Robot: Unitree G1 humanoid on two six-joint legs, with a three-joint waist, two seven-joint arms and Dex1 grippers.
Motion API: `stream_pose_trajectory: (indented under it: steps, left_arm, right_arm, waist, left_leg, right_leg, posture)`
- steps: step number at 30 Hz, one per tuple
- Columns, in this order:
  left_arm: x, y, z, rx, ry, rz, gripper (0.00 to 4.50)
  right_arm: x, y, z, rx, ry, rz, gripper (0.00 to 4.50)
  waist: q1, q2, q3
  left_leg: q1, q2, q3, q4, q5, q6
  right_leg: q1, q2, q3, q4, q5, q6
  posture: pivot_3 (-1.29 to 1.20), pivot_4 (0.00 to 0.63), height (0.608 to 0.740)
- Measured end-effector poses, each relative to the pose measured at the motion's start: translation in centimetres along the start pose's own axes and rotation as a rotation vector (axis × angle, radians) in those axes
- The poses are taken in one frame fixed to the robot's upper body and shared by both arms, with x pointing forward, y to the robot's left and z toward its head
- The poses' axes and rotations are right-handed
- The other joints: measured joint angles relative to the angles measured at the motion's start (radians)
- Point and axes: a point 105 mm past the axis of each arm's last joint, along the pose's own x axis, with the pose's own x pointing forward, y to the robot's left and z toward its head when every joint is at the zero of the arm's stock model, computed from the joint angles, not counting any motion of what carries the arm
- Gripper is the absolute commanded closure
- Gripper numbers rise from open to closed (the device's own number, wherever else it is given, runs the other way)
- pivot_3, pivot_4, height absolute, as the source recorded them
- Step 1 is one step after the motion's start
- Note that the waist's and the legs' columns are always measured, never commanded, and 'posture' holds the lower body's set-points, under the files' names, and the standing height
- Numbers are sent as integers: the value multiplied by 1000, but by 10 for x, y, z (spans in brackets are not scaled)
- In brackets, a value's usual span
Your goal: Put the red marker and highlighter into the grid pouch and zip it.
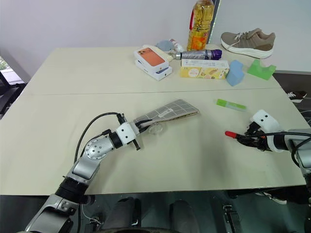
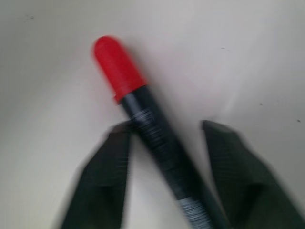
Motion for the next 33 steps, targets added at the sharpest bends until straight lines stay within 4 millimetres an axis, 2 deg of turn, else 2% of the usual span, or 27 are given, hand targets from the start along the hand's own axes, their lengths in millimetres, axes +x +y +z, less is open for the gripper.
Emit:
stream_pose_trajectory:
  steps: [1, 2, 6, 10, 13, 16, 21, 33]
  left_arm:
    - [0, 0, 0, -3, -1, 1, 4500]
    - [0, -1, 0, -7, 0, 2, 4500]
    - [-2, -2, -1, -36, 1, 13, 4500]
    - [-4, 4, -1, -67, -1, 37, 4500]
    - [-5, 9, 0, -91, -5, 60, 4500]
    - [-5, 10, 1, -108, -9, 68, 4500]
    - [-5, 10, 1, -120, -4, 68, 4500]
    - [-2, 5, 7, -117, -27, 31, 4500]
  right_arm:
    - [0, 0, 0, 0, 0, -1, 3943]
    - [0, 0, 1, -6, -3, 0, 4236]
    - [1, 9, 12, -108, -28, 2, 4241]
    - [2, 44, 67, -315, -199, 22, 4241]
    - [-8, 67, 108, -434, -327, 4, 4241]
    - [-15, 78, 125, -485, -373, -6, 4241]
    - [-12, 88, 130, -522, -366, 8, 4241]
    - [2, 82, 127, -548, -304, -20, 4241]
  waist:
    - [0, 0, 0]
    - [-1, 0, 0]
    - [-3, 1, 0]
    - [-6, 3, 0]
    - [-2, 3, 1]
    - [6, 2, 1]
    - [0, 2, 1]
    - [-1, 2, 1]
  left_leg:
    - [0, 0, 0, 0, 0, 0]
    - [0, 0, 0, 0, 0, 0]
    - [0, 0, 0, 0, 0, 0]
    - [1, 1, -1, 0, 0, 0]
    - [0, 0, -1, 0, 0, 0]
    - [-1, 0, -1, 1, 0, 0]
    - [-1, 0, -1, 1, 0, 0]
    - [-1, 0, -1, 1, 0, 1]
  right_leg:
    - [0, 0, 0, 0, 0, 0]
    - [0, 0, 0, 0, 0, 0]
    - [0, 0, 0, 0, 0, 1]
    - [0, 2, 0, 0, 0, 1]
    - [0, 1, 0, 0, 1, 1]
    - [0, 0, 0, -1, 1, 1]
    - [0, 0, 0, -1, 1, 1]
    - [0, 0, 0, -1, 1, 1]
  posture:
    - [0, 150, 740]
    - [0, 150, 740]
    - [0, 150, 740]
    - [0, 150, 740]
    - [0, 150, 740]
    - [0, 150, 740]
    - [0, 150, 740]
    - [0, 150, 740]
